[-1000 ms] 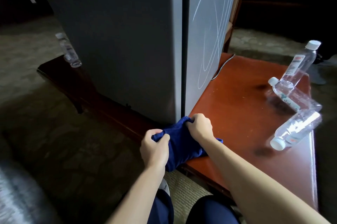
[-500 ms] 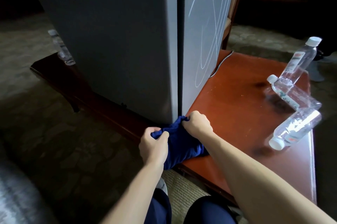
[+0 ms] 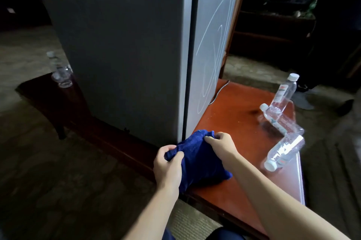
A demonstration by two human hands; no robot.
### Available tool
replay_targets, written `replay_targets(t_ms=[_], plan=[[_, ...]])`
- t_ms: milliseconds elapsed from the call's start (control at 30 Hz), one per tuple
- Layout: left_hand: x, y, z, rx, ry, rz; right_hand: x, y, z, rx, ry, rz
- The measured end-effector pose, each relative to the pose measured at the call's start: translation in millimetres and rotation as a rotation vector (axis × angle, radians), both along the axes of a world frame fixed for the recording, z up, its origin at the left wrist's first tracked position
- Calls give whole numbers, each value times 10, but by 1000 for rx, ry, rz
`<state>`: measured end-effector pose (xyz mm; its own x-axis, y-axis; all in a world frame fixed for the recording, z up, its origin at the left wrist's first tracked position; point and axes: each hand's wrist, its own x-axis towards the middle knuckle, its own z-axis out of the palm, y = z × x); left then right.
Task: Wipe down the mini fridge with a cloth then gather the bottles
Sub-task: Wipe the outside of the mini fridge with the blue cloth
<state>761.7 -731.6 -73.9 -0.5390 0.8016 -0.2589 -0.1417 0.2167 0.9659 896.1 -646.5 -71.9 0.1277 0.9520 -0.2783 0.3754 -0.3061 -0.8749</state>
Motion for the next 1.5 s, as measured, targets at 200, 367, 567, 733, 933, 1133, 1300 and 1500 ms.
replay_targets(t_ms=[200, 367, 567, 733, 933, 1133, 1300, 1500], plan=[[217, 45, 307, 113, -62, -83, 346, -150, 321, -6, 160, -110], [406, 130, 477, 102, -84, -54, 478, -221, 382, -240, 104, -69], [487, 351, 524, 71, -25, 89, 595, 64, 370, -257, 400, 114], [513, 461, 332, 31, 96, 146, 556, 495, 483, -100, 517, 117], [700, 651, 170, 27, 179, 232, 466, 895, 381, -226, 430, 373], [806, 783, 83, 54, 213, 368, 502, 1138, 98, -288, 179, 664], [872, 887, 25, 141, 236, 491, 558, 1290, -75, -315, 392, 748], [958, 811, 114, 96, 232, 578, 658, 1190, 85, -223, 442, 696]])
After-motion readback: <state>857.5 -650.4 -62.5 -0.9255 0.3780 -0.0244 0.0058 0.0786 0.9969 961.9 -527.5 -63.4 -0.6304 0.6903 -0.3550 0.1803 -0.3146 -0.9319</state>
